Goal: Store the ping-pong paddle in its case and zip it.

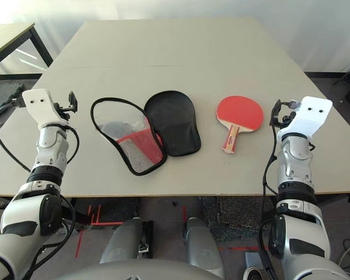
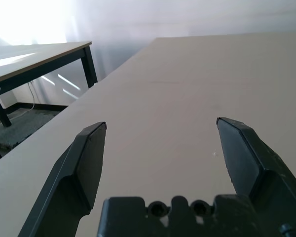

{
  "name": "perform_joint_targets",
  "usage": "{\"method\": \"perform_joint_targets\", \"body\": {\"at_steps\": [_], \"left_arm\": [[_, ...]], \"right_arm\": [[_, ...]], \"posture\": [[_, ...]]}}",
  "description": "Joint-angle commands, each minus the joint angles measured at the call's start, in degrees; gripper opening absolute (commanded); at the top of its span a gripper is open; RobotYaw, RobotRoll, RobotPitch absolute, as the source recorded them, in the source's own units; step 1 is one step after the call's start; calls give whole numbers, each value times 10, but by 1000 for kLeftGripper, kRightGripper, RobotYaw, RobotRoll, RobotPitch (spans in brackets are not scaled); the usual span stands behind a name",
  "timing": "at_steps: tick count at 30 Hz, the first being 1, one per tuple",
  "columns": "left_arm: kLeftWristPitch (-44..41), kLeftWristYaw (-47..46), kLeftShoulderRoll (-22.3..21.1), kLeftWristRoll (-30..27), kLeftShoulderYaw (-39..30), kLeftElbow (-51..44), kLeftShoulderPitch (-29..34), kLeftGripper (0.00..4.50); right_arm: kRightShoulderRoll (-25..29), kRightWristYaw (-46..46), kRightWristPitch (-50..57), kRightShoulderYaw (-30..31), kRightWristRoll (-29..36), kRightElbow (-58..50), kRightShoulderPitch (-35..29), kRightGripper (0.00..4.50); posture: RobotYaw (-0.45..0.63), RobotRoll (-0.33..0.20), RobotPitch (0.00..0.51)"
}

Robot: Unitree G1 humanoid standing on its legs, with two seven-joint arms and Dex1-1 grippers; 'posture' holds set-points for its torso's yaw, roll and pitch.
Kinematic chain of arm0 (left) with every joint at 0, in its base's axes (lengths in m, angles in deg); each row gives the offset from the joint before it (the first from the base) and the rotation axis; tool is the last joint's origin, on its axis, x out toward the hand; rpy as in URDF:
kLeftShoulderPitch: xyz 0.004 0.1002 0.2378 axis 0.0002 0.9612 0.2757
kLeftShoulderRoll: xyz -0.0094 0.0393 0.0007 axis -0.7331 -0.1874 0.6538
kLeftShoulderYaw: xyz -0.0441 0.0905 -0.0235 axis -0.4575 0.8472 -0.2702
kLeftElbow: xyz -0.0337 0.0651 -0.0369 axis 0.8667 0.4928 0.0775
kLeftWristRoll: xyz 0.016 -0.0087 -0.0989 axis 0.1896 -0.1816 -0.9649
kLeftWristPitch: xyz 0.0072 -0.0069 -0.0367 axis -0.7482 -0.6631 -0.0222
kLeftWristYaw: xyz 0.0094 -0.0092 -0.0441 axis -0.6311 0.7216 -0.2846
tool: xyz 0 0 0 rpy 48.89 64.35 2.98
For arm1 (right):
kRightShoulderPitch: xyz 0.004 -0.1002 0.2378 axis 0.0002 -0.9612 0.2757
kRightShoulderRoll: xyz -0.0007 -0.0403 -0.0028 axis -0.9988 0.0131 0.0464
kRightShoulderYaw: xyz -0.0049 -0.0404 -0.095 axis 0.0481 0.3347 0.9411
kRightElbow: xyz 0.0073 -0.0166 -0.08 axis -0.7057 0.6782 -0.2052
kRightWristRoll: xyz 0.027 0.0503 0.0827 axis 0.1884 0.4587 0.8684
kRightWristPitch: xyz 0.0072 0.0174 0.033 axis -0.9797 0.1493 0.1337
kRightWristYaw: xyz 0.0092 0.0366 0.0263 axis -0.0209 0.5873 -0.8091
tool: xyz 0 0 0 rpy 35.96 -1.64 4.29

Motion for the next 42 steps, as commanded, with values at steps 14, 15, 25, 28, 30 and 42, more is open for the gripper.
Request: {"method": "perform_joint_targets", "body": {"at_steps": [14,15,25,28,30,42], "left_arm": [[-61,108,-42,-35,9,-124,14,4500],[-81,140,-54,-42,14,-137,11,4500],[-207,385,-122,-88,69,-221,-37,4500],[-238,456,-131,-101,88,-243,-42,4500],[-258,489,-133,-107,96,-254,-44,4500],[-340,668,-157,-125,146,-303,-41,4500]], "right_arm": [[-56,62,220,13,13,-203,-7,4474],[-63,78,280,17,15,-243,-7,4474],[-123,192,692,-16,36,-466,34,4474],[-154,204,789,-32,45,-508,51,4474],[-178,207,835,-44,45,-533,59,4474],[-228,180,965,-54,8,-540,63,4474]], "posture": [[27,0,73],[26,0,74],[35,0,97],[37,0,102],[37,0,104],[63,0,107]]}}
